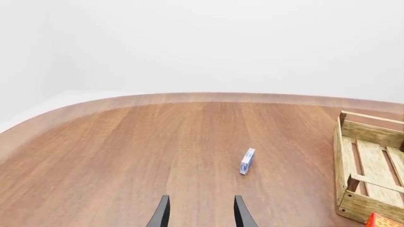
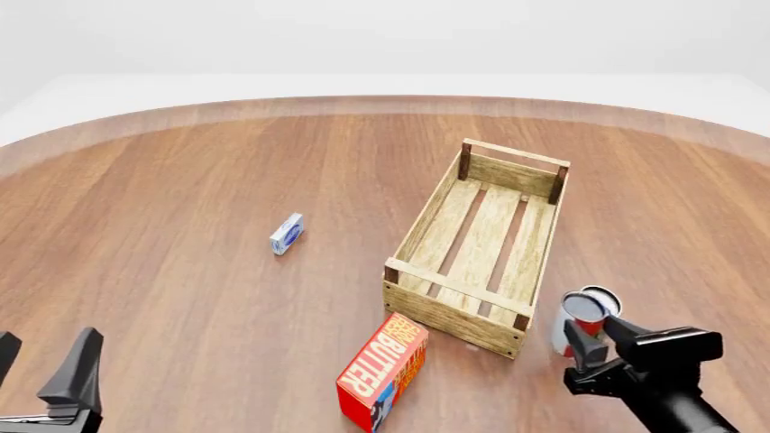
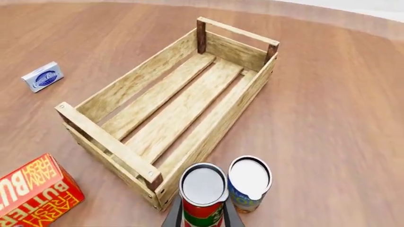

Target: Pick up the tomato sauce, and put it in the wooden tray.

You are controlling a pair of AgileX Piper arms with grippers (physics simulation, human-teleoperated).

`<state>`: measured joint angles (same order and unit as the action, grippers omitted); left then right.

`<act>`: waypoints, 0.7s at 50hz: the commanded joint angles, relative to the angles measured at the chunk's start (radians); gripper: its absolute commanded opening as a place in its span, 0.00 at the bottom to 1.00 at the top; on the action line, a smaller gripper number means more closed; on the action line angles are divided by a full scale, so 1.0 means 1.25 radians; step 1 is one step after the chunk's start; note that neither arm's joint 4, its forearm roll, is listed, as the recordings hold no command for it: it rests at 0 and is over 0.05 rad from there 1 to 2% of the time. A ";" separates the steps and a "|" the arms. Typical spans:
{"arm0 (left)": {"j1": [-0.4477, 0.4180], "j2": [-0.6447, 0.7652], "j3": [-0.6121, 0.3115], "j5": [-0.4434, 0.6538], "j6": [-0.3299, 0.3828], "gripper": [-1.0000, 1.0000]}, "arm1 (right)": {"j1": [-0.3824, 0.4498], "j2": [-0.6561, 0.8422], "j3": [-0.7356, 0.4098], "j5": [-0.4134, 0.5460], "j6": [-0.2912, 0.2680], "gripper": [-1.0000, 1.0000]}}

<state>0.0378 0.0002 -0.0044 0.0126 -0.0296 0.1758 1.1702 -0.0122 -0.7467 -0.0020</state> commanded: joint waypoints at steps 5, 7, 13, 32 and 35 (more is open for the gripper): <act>-0.002 0.000 -0.002 0.001 -0.002 1.00 | 0.005 -0.207 -0.041 0.207 -0.003 0.00; -0.002 0.000 -0.003 0.002 -0.002 1.00 | 0.007 -0.218 -0.055 0.228 -0.007 0.00; -0.003 0.000 -0.004 0.003 -0.002 1.00 | 0.009 -0.236 -0.085 0.267 -0.017 0.00; -0.006 0.000 -0.017 0.009 -0.004 1.00 | 0.022 -0.189 -0.171 0.280 -0.046 0.00; -0.007 0.000 -0.019 0.010 -0.005 1.00 | 0.024 -0.165 -0.181 0.262 -0.048 0.00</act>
<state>0.0317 0.0002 -0.0190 0.0203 -0.0342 0.1982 0.9220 -0.1921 -0.4040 -0.0649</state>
